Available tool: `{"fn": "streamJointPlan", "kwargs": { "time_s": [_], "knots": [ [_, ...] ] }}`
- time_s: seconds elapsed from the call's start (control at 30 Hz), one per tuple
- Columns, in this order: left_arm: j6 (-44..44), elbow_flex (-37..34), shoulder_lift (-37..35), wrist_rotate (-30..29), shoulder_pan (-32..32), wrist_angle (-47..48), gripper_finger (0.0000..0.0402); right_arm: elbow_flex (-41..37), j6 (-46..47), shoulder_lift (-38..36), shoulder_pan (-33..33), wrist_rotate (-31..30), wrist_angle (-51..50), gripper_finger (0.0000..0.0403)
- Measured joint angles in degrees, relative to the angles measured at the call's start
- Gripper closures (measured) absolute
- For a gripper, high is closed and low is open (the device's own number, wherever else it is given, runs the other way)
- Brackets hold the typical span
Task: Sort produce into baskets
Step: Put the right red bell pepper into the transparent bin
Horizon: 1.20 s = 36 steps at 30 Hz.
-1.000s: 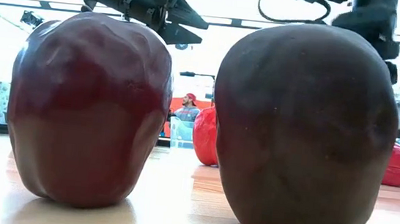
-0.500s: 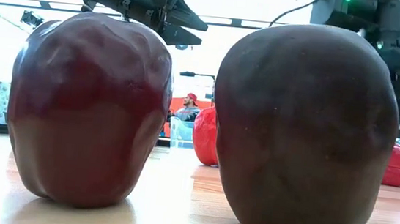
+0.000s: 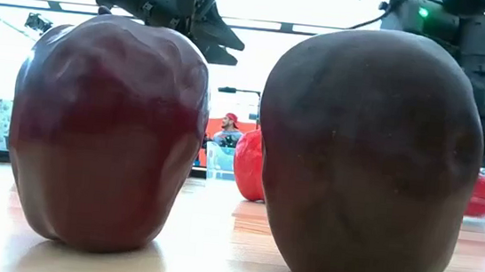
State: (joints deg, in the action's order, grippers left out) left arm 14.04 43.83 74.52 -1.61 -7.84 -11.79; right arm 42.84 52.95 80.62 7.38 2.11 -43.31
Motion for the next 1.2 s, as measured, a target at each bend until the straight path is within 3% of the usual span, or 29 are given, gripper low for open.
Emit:
{"fn": "streamJointPlan", "kwargs": {
  "time_s": [0.2, 0.5, 0.87, 1.0, 1.2],
  "knots": [
    [4.73, 0.00, -1.35, -0.49, -0.56, 3.40, 0.0218, 5.59, -0.71, 0.00, -3.04, -0.41, 0.95, 0.0144],
    [4.37, 0.05, -6.77, -0.73, -3.68, 10.22, 0.0238, 14.21, -6.98, 0.00, -11.36, -7.18, 8.10, 0.0144],
    [4.35, 0.02, -7.30, -0.74, -4.20, 13.84, 0.0192, 15.51, -20.81, 2.13, -27.55, -8.39, 31.51, 0.0144],
    [5.45, 0.02, -7.30, -0.71, -4.04, 14.04, 0.0166, 15.62, -29.68, 5.09, -32.18, -7.39, 38.85, 0.0108],
    [5.24, 0.00, -7.23, 1.59, -2.80, 13.91, 0.0122, 19.70, -32.07, 13.51, -38.40, -2.16, 39.78, 0.0036]
  ]
}}
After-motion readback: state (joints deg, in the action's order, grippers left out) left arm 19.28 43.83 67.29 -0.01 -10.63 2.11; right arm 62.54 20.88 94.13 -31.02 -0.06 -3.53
